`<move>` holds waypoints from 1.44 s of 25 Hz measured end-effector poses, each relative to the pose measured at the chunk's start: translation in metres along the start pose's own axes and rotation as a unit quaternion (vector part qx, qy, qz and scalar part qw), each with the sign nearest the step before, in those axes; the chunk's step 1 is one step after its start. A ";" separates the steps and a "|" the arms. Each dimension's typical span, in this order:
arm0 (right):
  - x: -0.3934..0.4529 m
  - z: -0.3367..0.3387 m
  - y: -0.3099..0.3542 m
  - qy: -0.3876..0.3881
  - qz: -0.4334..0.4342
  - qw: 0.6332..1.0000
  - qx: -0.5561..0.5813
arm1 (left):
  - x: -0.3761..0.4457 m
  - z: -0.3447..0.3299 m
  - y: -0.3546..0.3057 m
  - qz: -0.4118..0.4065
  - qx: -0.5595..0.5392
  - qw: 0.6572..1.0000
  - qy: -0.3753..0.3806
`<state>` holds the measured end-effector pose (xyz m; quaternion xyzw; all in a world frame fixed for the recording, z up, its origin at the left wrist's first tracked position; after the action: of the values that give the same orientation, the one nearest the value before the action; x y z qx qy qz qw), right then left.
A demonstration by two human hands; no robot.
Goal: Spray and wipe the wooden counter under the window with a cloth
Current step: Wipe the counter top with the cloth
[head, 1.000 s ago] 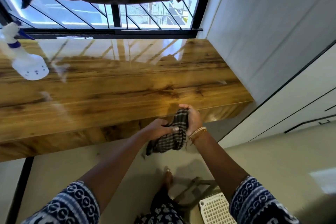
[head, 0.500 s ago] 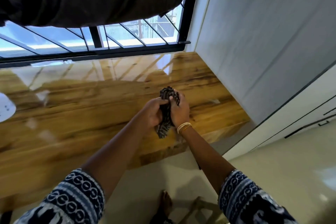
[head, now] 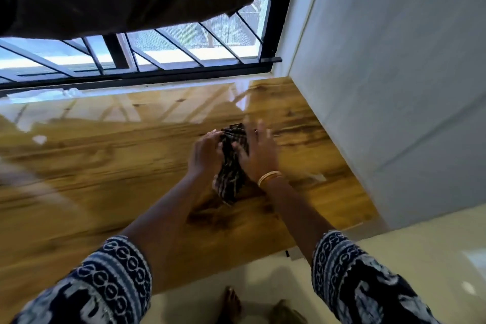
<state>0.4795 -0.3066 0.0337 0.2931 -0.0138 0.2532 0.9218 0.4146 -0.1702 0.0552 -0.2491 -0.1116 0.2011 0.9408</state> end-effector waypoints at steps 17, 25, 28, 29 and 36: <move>0.131 0.028 -0.149 -0.086 -0.178 0.978 -0.064 | 0.062 -0.062 0.027 -0.002 0.216 0.976 0.031; 0.157 -0.061 -0.019 0.060 0.121 0.990 -0.043 | 0.068 -0.059 0.031 0.001 0.229 0.972 0.047; 0.204 -0.056 -0.040 0.065 -0.015 0.994 -0.082 | 0.069 -0.059 0.031 0.000 0.231 0.972 0.049; 0.219 -0.046 -0.054 0.045 -0.059 0.993 -0.089 | 0.068 -0.059 0.031 0.000 0.231 0.972 0.050; 0.235 -0.006 -0.116 -0.078 -0.285 0.952 -0.077 | 0.074 -0.059 0.033 0.007 0.217 0.975 0.044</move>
<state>0.7388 -0.2762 0.0081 0.2320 -0.0212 -0.0455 0.9714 0.4881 -0.1369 -0.0035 -0.0486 -0.0223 0.2158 0.9750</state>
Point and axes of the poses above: each hand's wrist, its own x-axis towards the middle knuckle, its own z-axis out of the back of the hand, y = z × x, the point moved 2 cm from there along x, towards the middle knuckle, and after that the axes turned 14 degrees about x, right-handed, at the moved point
